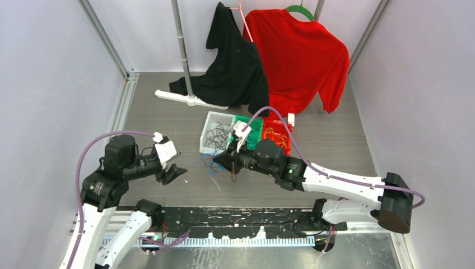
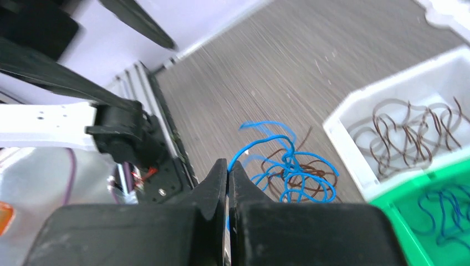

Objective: Untangle the cables

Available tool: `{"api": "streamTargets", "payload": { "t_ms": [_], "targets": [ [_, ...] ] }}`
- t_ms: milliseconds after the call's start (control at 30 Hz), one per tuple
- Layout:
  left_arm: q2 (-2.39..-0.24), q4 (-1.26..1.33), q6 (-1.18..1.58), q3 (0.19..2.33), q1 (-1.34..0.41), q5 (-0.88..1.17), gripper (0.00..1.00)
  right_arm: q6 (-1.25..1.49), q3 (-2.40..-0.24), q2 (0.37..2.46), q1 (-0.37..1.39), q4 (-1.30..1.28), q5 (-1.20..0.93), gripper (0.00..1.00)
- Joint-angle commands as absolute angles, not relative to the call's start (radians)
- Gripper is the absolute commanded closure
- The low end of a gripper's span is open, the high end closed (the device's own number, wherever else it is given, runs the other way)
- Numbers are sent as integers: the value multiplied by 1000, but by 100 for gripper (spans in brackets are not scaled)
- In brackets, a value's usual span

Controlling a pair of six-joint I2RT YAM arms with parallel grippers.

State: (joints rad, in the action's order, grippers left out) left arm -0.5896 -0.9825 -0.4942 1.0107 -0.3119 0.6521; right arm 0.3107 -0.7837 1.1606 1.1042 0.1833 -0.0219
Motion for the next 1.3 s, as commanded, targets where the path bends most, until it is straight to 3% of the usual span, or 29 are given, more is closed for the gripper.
{"api": "streamTargets", "payload": {
  "t_ms": [0,667,933,1100,1267],
  "targets": [
    [-574,-841,-495,989,-309,678,40,308,-781,1094,1119,389,-90,99],
    [-607,-797,-391,1015,-310,911,33,374,-948,1146,1150,479,-295,99],
    [-602,-819,-446,999,-309,931,50,398,-997,1187,1157,510,-347,99],
    [-584,-896,-542,991,-309,839,59,413,-1004,1180,1157,510,-371,99],
    [-557,-850,-504,984,-310,774,78,410,-989,1145,1157,477,-369,99]
  ]
}}
